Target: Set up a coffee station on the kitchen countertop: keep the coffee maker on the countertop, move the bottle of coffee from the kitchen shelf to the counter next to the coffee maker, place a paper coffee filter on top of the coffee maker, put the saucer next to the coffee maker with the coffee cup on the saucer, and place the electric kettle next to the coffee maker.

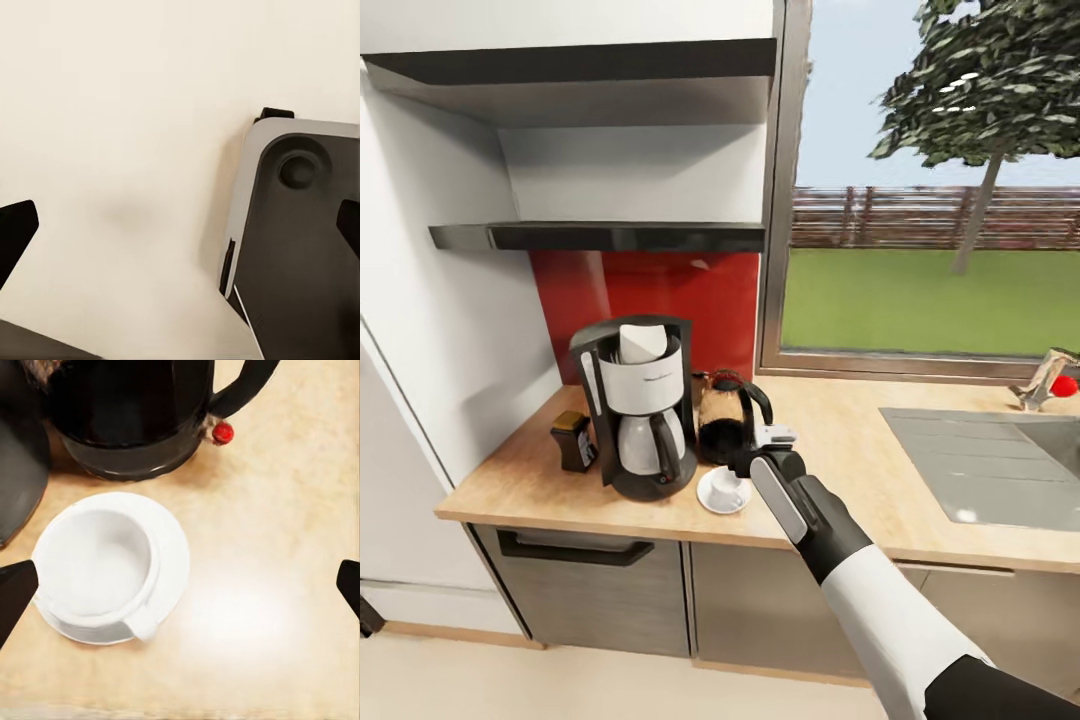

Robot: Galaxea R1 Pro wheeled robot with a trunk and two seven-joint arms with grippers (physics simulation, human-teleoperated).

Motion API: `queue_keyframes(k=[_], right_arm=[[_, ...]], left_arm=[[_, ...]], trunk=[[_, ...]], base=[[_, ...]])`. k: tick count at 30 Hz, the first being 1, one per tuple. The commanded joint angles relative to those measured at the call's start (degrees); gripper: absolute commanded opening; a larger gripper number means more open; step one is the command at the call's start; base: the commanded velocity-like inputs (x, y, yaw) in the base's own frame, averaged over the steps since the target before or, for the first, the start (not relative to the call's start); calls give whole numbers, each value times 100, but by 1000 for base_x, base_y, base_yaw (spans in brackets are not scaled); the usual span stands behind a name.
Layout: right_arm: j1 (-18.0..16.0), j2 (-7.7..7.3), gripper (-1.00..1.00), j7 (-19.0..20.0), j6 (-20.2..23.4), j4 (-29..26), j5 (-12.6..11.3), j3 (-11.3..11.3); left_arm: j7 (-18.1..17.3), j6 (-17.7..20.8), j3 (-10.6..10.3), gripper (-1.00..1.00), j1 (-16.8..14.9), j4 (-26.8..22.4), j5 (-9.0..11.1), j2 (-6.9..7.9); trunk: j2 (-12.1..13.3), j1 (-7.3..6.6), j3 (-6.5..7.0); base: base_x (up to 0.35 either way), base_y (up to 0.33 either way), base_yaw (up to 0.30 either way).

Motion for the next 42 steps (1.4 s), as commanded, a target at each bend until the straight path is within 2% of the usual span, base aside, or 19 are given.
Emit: queue_keyframes(k=[1,11,28,30,33,36,37,42], right_arm=[[-7,0,100,-56,8,-4,-55,14],[-7,0,100,-36,8,-196,-61,39],[-7,0,100,10,-5,-664,-85,43],[-7,0,100,115,-8,-712,-92,49],[-7,0,100,628,-9,-689,-95,61],[2,0,100,2046,-10,-274,-86,125],[4,0,100,2286,-10,-164,-85,156],[10,0,100,4504,-10,1149,-82,755]], left_arm=[[22,-23,38,100,-7,9,-53,1],[19,-35,40,100,-7,7,-35,1],[19,-37,49,100,-7,7,-24,1],[19,-37,56,100,-7,7,-24,1],[19,-37,62,100,-7,7,-24,6],[19,-42,62,100,-7,7,-24,9],[19,-41,61,100,-7,7,-24,9],[19,-41,53,100,-7,7,-24,7]], trunk=[[-14,0,-13],[-14,0,-12],[-14,0,-12],[-14,0,-12],[-14,0,-12],[-14,0,-12],[-14,0,-12],[-14,0,-12]], base=[[-331,0,-19],[-328,0,-4],[-114,0,0],[-34,0,0],[-12,0,0],[-3,0,0],[-1,0,0],[0,0,0]])
